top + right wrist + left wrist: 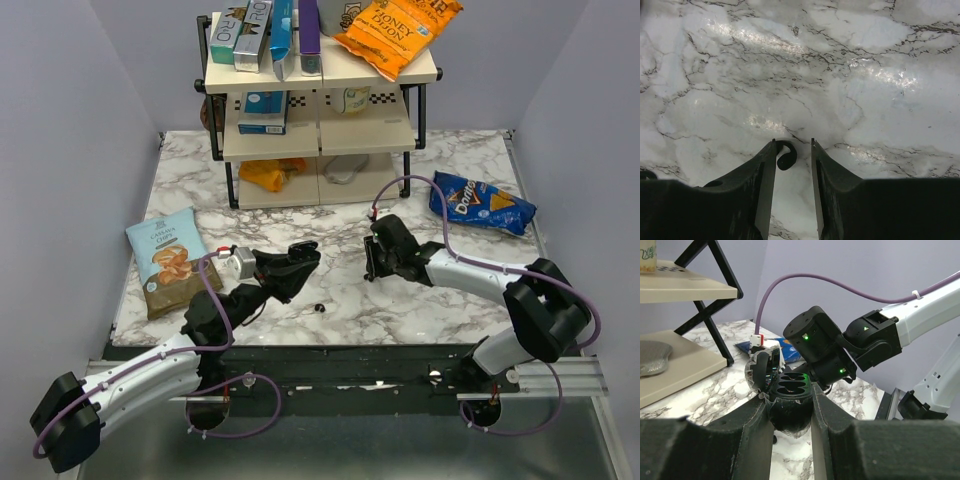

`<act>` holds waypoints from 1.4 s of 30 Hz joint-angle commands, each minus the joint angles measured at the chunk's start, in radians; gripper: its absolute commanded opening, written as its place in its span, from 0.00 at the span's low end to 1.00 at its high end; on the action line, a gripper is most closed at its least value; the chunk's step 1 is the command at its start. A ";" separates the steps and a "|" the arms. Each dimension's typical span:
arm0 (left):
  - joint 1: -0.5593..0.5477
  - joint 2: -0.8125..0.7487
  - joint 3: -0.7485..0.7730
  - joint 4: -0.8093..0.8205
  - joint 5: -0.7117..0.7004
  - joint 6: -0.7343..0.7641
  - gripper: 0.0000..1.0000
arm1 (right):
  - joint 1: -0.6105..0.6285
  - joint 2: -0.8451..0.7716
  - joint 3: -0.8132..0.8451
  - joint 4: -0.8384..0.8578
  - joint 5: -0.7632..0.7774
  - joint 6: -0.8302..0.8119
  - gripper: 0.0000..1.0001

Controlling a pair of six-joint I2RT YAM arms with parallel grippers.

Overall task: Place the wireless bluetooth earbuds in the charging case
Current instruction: Pick up the earbud from the center of the board.

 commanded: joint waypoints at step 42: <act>-0.046 -0.008 -0.009 -0.006 -0.027 0.007 0.00 | 0.018 0.031 -0.090 0.058 -0.080 0.046 0.41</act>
